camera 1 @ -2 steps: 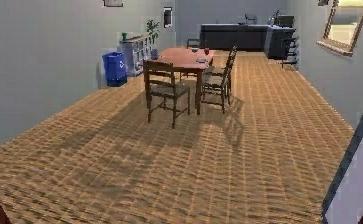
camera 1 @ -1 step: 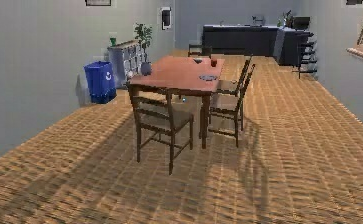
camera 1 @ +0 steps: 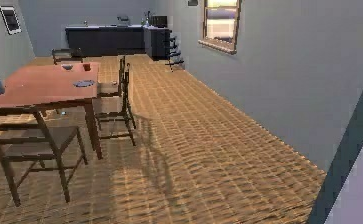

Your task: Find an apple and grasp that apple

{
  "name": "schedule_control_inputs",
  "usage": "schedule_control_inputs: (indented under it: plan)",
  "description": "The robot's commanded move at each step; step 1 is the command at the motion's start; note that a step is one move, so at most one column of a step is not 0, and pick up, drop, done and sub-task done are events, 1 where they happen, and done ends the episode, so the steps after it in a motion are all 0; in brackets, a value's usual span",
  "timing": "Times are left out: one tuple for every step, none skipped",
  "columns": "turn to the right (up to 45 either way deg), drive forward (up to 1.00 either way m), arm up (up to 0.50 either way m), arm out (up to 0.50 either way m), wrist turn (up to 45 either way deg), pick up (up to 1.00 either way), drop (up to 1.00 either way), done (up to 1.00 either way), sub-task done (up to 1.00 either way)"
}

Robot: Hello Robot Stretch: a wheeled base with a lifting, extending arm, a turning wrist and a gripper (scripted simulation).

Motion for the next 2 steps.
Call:
schedule_control_inputs:
  plan:
    - [0.0, 1.0, 0.0, 0.0, 0.0, 0.0, 0.0, 0.0, 0.0]
    - [0.0, 1.0, 0.0, 0.0, 0.0, 0.0, 0.0, 0.0, 0.0]
